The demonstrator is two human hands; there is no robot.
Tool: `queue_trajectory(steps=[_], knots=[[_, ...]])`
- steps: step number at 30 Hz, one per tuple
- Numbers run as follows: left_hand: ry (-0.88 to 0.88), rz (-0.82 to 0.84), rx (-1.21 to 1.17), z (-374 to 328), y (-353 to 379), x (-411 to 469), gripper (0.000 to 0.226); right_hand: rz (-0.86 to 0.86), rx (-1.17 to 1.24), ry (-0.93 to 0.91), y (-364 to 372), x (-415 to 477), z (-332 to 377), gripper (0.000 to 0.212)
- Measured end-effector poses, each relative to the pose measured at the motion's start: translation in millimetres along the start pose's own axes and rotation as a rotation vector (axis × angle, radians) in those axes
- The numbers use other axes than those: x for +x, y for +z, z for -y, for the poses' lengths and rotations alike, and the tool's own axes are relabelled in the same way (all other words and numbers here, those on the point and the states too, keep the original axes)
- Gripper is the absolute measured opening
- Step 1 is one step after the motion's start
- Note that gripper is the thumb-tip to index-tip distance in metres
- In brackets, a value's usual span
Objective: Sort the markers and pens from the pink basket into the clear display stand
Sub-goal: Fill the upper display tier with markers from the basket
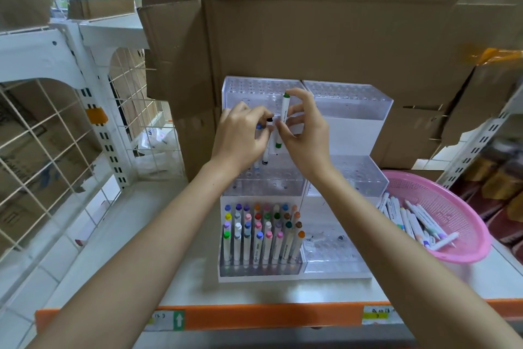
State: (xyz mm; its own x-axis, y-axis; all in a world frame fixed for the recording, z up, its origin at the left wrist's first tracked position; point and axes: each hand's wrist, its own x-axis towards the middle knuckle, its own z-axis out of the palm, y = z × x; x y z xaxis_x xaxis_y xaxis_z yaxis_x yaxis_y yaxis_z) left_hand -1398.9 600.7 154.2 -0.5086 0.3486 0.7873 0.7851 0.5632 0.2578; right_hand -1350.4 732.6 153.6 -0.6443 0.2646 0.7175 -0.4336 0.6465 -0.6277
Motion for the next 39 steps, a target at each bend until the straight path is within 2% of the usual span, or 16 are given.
queue_trajectory(steps=[7,20,29,39], knots=[[0.033,0.01,0.058,1.6,3.3,-4.7,0.01,0.001,-0.017,0.006,0.0,-1.6,-1.4,0.046],[0.124,0.031,0.196,4.5,4.9,-12.4,0.016,0.042,-0.009,0.036,2.9,-4.1,-3.3,0.041],[0.187,0.07,0.226,6.4,-2.3,-27.0,0.043,0.052,-0.072,0.027,2.9,-8.7,-6.2,0.039],[0.176,0.082,0.323,9.3,-7.6,-33.4,0.044,0.137,-0.143,0.012,3.8,-18.2,-10.0,0.037]])
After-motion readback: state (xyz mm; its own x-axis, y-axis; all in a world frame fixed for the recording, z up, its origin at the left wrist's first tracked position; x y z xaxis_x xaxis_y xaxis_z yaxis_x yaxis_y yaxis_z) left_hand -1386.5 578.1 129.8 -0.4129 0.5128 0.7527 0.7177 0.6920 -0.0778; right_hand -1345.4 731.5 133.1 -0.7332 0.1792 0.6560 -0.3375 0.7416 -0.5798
